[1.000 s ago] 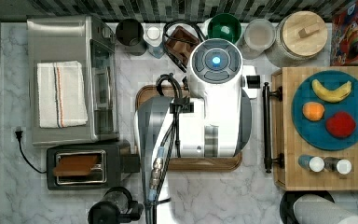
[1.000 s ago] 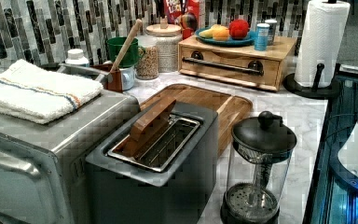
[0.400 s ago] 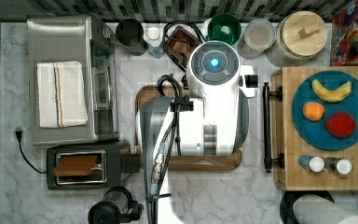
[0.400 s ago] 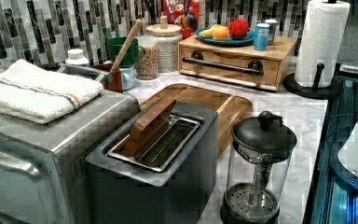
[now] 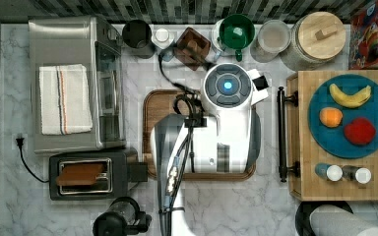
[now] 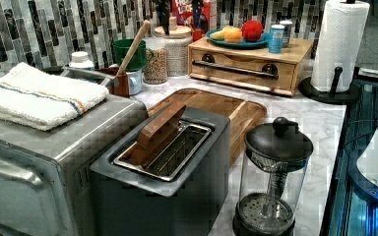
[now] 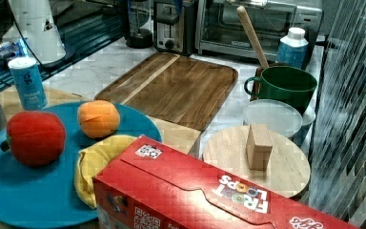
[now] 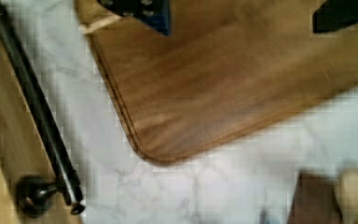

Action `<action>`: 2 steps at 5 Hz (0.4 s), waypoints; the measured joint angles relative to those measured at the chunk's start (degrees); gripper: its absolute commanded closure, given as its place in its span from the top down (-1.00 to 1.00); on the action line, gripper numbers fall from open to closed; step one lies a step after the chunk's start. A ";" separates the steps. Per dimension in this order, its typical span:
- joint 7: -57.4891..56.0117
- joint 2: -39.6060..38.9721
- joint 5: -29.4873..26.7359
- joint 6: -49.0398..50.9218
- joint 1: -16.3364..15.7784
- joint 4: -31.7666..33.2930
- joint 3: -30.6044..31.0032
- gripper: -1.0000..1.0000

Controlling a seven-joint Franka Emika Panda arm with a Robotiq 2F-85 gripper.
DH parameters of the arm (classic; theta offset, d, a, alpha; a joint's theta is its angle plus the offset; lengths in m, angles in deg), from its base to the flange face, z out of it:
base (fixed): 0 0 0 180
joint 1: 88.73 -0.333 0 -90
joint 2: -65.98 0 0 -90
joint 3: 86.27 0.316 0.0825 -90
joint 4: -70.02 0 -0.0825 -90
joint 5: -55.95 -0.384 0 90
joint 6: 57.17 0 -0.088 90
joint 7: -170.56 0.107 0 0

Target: Open the drawer.

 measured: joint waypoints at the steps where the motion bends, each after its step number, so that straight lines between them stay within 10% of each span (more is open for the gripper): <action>1: -9.16 0.03 -0.22 1.69 1.49 2.13 -0.50 1.00; 2: -17.28 0.06 -0.17 4.55 3.48 2.35 -1.50 1.00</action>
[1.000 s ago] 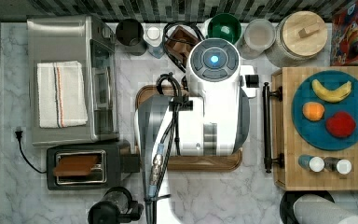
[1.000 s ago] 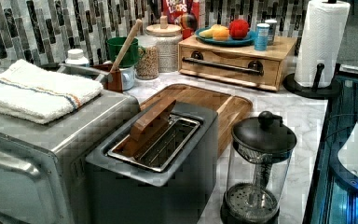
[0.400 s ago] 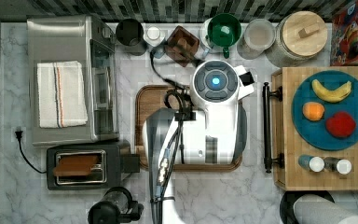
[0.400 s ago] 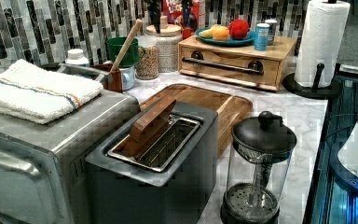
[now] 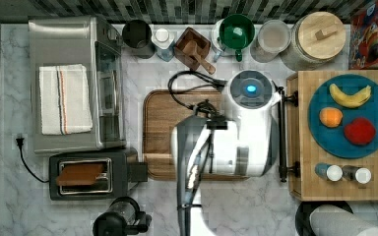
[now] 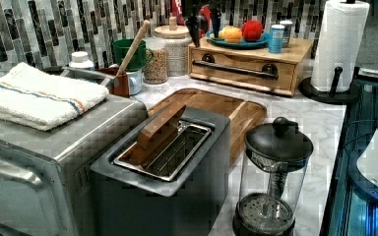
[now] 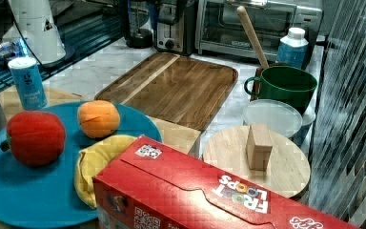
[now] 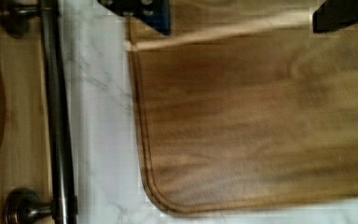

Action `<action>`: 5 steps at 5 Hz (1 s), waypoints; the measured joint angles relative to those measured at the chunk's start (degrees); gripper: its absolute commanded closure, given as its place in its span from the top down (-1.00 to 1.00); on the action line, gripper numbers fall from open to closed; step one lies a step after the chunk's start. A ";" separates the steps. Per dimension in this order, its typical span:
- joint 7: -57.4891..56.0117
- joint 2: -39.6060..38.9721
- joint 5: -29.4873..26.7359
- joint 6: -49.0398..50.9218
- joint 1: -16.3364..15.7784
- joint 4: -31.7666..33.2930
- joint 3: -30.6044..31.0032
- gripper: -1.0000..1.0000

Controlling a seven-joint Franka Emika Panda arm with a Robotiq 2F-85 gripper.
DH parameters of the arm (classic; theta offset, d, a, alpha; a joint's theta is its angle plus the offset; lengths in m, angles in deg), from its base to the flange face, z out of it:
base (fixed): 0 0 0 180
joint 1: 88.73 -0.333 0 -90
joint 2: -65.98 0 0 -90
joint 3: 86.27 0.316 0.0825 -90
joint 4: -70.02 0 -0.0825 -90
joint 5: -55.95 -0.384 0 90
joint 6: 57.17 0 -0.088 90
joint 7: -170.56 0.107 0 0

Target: Open the drawer.

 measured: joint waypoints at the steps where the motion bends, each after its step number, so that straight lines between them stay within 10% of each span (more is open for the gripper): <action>1: -7.53 -0.27 2.90 0.59 0.90 -0.34 -3.06 1.00; 5: -12.53 -1.09 3.02 -12.67 8.98 -0.11 -9.05 1.00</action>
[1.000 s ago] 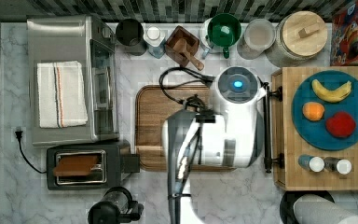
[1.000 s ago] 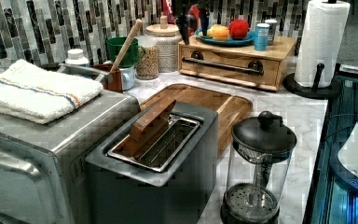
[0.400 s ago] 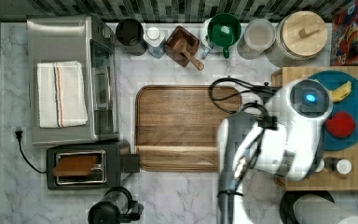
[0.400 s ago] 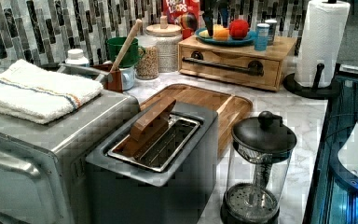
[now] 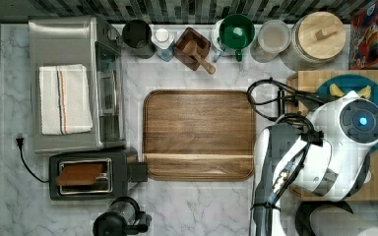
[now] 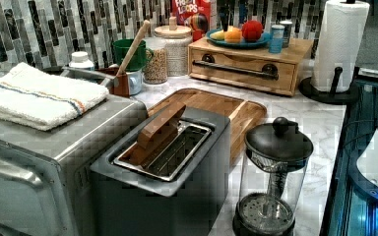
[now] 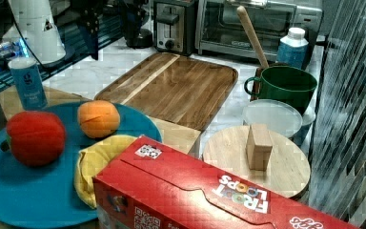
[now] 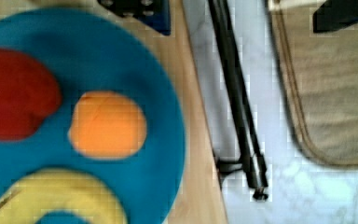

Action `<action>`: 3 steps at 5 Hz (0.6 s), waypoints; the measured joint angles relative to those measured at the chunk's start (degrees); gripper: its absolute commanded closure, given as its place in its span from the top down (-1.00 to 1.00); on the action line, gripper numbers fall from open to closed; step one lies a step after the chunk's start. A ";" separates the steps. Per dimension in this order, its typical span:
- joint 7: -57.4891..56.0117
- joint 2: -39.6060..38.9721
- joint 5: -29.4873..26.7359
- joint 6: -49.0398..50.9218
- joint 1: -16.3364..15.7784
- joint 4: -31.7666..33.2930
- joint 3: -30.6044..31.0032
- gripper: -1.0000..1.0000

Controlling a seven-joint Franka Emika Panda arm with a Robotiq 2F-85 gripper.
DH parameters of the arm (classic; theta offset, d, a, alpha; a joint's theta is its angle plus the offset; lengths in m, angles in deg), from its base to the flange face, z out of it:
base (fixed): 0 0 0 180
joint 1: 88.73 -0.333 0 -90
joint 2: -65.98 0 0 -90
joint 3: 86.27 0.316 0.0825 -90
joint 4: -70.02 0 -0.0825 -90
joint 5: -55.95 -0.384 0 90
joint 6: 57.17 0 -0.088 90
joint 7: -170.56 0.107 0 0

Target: Open the drawer.

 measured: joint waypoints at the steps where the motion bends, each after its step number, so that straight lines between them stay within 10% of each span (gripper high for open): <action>1: 0.00 -0.03 -0.92 -5.18 -0.20 0.67 0.34 1.00; 3: -0.03 -2.07 -0.87 -12.34 -1.45 1.90 1.42 1.00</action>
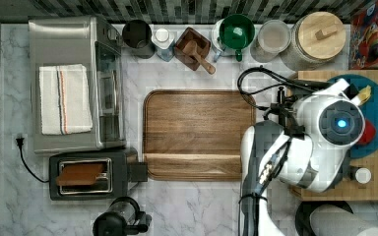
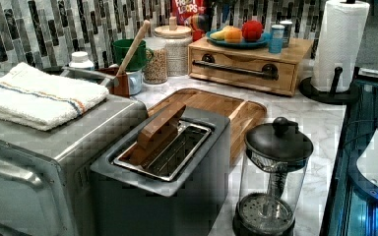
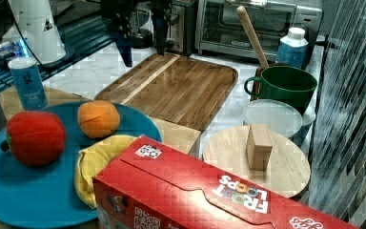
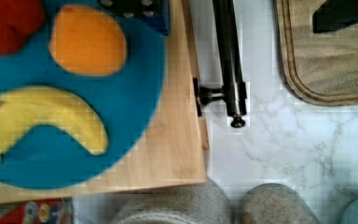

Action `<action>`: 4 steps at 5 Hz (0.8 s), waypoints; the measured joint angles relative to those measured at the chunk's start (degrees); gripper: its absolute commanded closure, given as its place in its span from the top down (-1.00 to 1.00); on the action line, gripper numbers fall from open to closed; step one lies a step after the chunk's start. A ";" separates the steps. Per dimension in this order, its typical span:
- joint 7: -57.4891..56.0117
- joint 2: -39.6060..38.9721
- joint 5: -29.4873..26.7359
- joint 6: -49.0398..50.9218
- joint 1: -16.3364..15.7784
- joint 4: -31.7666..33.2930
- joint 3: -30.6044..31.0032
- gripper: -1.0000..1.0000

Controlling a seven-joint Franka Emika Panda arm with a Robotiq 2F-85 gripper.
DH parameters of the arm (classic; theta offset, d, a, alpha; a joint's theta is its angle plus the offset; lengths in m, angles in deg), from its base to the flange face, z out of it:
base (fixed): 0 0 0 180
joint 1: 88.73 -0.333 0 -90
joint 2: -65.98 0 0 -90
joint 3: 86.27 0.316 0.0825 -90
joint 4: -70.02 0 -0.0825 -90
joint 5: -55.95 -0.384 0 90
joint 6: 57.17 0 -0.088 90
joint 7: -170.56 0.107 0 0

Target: Open the drawer.

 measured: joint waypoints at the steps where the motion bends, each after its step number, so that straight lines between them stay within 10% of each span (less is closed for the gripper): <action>1: 0.00 -2.05 0.01 -3.55 0.10 1.23 1.23 1.00; 4: 0.48 -6.14 3.58 -7.55 -0.05 8.62 1.27 1.00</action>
